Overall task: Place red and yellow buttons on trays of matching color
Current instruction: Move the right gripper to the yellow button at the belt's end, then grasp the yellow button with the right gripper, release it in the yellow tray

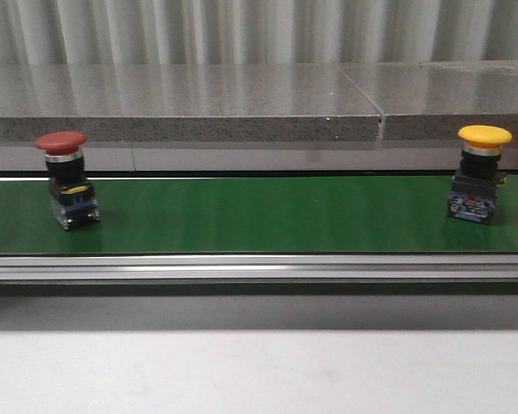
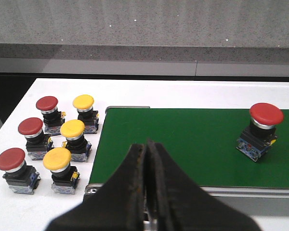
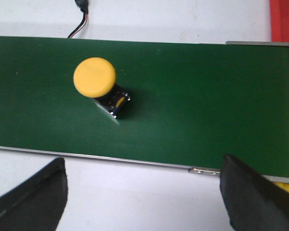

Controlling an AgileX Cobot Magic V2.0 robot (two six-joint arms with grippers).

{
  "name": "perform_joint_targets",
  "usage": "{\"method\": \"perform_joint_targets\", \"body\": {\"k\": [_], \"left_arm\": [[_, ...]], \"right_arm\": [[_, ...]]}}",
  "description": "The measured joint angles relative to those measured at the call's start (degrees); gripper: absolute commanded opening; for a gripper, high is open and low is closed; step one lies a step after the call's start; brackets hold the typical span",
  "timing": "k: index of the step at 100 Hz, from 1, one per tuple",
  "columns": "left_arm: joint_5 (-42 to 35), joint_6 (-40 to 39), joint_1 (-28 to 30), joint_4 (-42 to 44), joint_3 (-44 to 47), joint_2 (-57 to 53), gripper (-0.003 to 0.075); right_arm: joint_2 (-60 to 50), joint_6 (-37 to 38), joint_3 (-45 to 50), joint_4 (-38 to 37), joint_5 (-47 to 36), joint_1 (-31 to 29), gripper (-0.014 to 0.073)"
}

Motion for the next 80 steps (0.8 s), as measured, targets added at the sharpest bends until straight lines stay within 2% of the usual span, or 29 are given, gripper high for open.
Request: {"method": "perform_joint_targets", "body": {"k": [22, 56, 61, 65, 80], "left_arm": [[0.0, 0.0, 0.0, 0.0, 0.0, 0.0, -0.0020], [0.0, 0.1, 0.0, 0.0, 0.0, 0.0, -0.0020], [0.0, 0.1, 0.0, 0.0, 0.0, 0.0, -0.0020], [0.0, 0.1, 0.0, 0.0, 0.0, 0.0, -0.0020], [0.0, 0.1, 0.0, 0.0, 0.0, 0.0, -0.0020]], "right_arm": [[12.1, -4.8, -5.6, 3.9, 0.4, 0.0, 0.0636], [26.1, -6.0, -10.7, 4.3, -3.6, 0.0, 0.0619], [27.6, -6.1, -11.2, 4.3, -4.0, 0.0, 0.0572], [28.6, -6.1, -11.4, 4.3, -4.4, 0.0, 0.0502], [30.7, -6.1, -11.5, 3.8, -4.4, 0.0, 0.0133]]}}
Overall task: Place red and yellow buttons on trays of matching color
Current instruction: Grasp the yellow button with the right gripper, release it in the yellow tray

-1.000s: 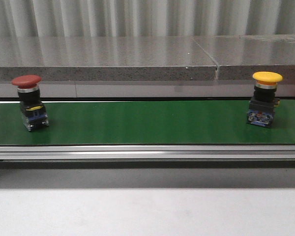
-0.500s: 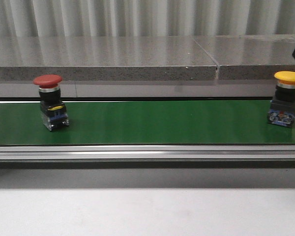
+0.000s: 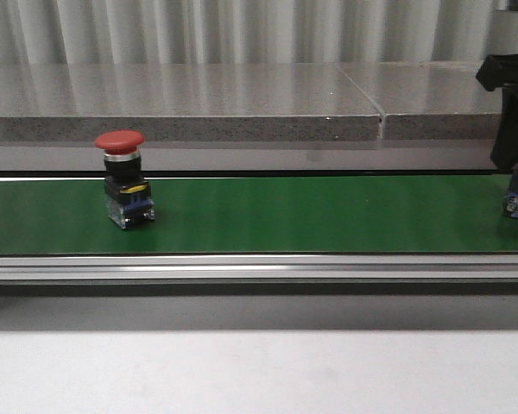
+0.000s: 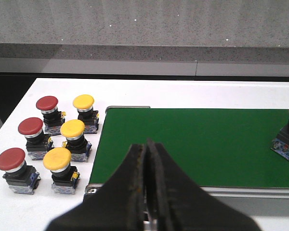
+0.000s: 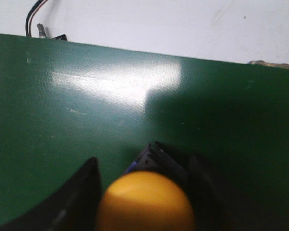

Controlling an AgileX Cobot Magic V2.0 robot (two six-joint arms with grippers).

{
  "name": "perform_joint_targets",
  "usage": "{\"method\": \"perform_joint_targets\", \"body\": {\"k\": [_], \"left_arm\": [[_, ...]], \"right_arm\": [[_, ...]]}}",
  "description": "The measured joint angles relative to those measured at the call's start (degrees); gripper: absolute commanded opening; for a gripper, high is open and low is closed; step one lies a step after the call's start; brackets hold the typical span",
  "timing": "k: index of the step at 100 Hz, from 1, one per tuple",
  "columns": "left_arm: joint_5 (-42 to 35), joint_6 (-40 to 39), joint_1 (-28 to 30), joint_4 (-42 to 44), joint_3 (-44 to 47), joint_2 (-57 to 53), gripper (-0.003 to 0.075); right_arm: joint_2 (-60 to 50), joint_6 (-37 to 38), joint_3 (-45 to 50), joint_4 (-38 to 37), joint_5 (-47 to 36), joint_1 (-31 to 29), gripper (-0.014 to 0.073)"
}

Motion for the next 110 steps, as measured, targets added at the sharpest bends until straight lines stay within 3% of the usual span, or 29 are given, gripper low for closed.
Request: {"method": "perform_joint_targets", "body": {"k": [7, 31, 63, 87, 110], "left_arm": [[0.0, 0.0, 0.0, 0.0, 0.0, 0.0, -0.0020], [0.0, 0.0, 0.0, 0.0, 0.0, 0.0, -0.0020], [0.0, 0.0, 0.0, 0.0, 0.0, 0.0, -0.0020], [0.0, 0.0, 0.0, 0.0, 0.0, 0.0, -0.0020], [0.0, 0.0, 0.0, 0.0, 0.0, 0.0, -0.0020]], "right_arm": [[0.0, 0.0, -0.1, 0.0, 0.6, 0.0, 0.0059], [-1.2, -0.1, -2.4, 0.0, 7.3, -4.3, 0.0059], [-7.5, 0.7, -2.8, 0.0, 9.5, -21.6, 0.0059], [-7.6, 2.8, -0.7, -0.3, 3.5, -33.1, 0.0059], [-6.3, 4.4, 2.4, -0.4, -2.9, -35.7, 0.0059]]}}
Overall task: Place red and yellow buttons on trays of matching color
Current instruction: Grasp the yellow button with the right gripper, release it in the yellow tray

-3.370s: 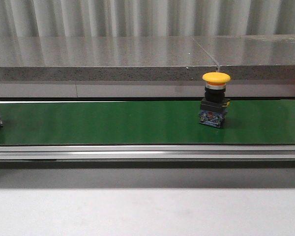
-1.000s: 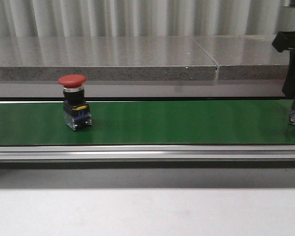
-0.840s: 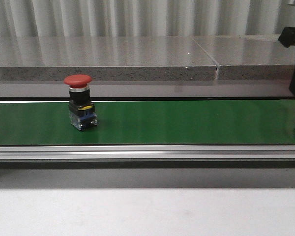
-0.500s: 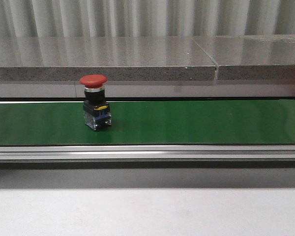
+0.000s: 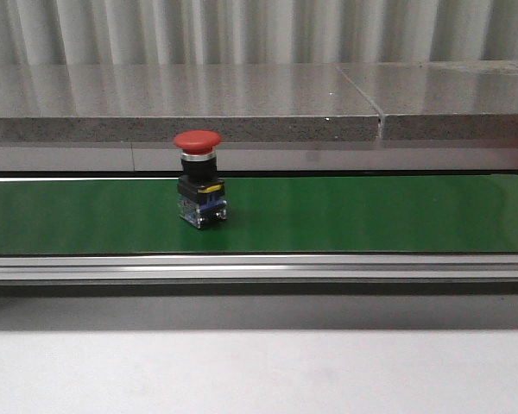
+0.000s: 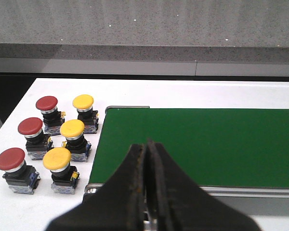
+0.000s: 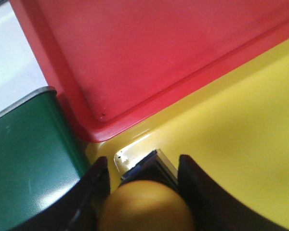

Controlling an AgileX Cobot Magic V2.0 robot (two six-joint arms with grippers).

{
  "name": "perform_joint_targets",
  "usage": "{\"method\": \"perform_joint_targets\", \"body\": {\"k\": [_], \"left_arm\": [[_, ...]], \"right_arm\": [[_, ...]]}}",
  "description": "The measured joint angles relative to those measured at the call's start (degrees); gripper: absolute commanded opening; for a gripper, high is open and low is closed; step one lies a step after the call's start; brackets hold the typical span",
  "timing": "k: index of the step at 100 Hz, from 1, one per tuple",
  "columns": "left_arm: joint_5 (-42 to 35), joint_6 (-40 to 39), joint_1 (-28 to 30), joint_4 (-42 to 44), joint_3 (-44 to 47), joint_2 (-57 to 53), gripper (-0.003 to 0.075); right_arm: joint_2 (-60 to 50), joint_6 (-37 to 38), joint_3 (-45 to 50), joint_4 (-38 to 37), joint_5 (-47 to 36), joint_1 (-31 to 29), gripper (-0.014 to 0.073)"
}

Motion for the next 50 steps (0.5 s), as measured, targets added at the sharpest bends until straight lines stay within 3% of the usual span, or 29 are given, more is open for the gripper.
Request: {"method": "perform_joint_targets", "body": {"k": [50], "left_arm": [[0.0, 0.0, 0.0, 0.0, 0.0, 0.0, -0.0020]], "right_arm": [[12.1, 0.3, 1.3, 0.0, -3.9, 0.0, 0.0059]]}}
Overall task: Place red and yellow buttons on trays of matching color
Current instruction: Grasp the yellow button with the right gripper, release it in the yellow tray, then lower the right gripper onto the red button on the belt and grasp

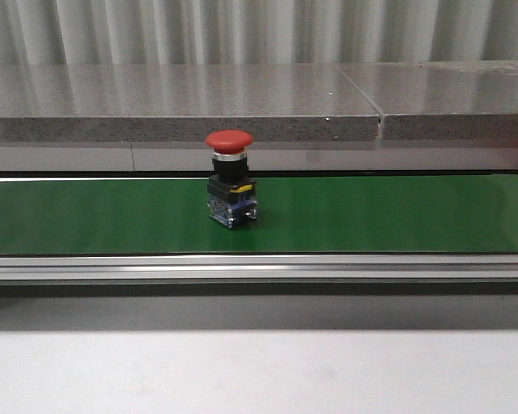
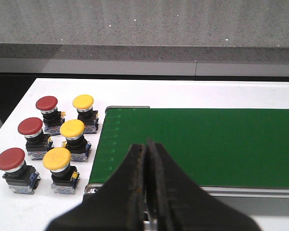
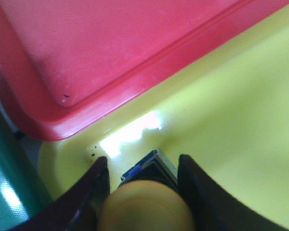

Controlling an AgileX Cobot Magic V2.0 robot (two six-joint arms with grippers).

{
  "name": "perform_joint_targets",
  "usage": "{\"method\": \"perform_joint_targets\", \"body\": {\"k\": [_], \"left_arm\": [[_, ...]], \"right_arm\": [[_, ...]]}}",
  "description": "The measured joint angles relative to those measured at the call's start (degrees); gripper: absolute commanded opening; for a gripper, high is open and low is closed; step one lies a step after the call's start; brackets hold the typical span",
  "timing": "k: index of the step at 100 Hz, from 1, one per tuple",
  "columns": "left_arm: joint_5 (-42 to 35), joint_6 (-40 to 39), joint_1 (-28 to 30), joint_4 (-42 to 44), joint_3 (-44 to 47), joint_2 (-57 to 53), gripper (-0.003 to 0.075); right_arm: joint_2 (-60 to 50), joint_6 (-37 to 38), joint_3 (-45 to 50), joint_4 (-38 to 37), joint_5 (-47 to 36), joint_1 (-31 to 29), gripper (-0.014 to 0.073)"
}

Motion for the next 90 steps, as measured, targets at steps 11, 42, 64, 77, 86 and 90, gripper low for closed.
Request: {"method": "perform_joint_targets", "body": {"k": [11, 42, 64, 77, 86, 90], "left_arm": [[0.0, 0.0, 0.0, 0.0, 0.0, 0.0, -0.0020], [0.0, 0.0, 0.0, 0.0, 0.0, 0.0, -0.0020], [0.0, 0.0, 0.0, 0.0, 0.0, 0.0, -0.0020], [0.0, 0.0, 0.0, 0.0, 0.0, 0.0, -0.0020], [0.0, 0.0, 0.0, 0.0, 0.0, 0.0, -0.0020], [0.0, 0.0, 0.0, 0.0, 0.0, 0.0, -0.0020]], "right_arm": [[1.8, 0.0, 0.0, 0.0, -0.1, 0.0, 0.0060], [2.9, 0.0, 0.0, -0.2, -0.2, 0.0, 0.0536], [2.4, 0.0, 0.0, -0.2, -0.1, 0.0, 0.0655], [-1.1, 0.0, 0.0, -0.2, -0.1, 0.0, 0.0655], [-4.7, 0.0, 0.0, -0.2, -0.1, 0.1, 0.0655], [-6.2, 0.0, 0.0, -0.2, -0.1, 0.4, 0.0655]]}}
